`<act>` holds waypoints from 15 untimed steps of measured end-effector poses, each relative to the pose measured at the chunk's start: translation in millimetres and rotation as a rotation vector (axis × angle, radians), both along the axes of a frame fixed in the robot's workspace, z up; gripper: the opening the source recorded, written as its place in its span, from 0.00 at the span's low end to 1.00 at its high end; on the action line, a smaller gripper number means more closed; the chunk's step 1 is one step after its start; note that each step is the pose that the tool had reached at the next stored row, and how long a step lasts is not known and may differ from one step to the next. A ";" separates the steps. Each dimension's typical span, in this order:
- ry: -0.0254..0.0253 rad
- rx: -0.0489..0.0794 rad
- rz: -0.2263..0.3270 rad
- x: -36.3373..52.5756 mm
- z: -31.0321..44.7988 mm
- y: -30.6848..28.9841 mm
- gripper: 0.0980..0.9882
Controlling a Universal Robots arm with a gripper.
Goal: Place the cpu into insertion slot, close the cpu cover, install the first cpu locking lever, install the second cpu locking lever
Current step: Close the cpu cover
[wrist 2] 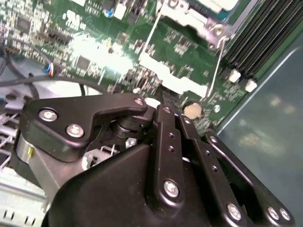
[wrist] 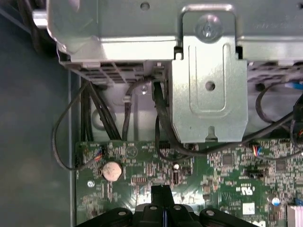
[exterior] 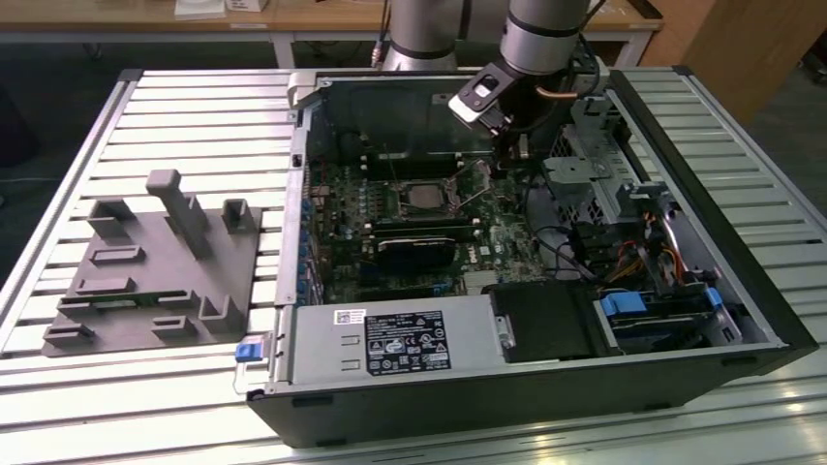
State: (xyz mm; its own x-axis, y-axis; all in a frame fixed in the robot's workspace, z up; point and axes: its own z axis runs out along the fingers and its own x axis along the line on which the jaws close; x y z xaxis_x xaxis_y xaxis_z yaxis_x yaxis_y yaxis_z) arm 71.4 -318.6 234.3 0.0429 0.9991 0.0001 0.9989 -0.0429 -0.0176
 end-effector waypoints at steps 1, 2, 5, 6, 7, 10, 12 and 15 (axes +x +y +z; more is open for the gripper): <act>0.0151 0.000 0.000 0.3 0.0 0.0 0.01; 0.0266 0.000 0.000 0.6 0.0 0.0 0.01; 0.0334 0.000 0.000 0.6 0.0 -0.1 0.01; 0.0334 0.000 0.000 0.6 0.0 0.0 0.01; 0.0334 0.000 0.000 0.6 0.0 0.0 0.01; 0.0334 0.000 0.000 0.6 0.0 0.0 0.01; 0.0334 0.000 0.000 0.2 0.0 -0.1 0.01; 0.0335 0.000 0.000 -0.8 0.0 -0.1 0.01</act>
State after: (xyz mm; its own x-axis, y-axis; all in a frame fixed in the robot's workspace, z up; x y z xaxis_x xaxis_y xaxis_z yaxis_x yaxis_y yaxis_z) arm 70.6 -318.6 234.4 0.0433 0.9991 -0.0017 0.9978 -0.0433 -0.0510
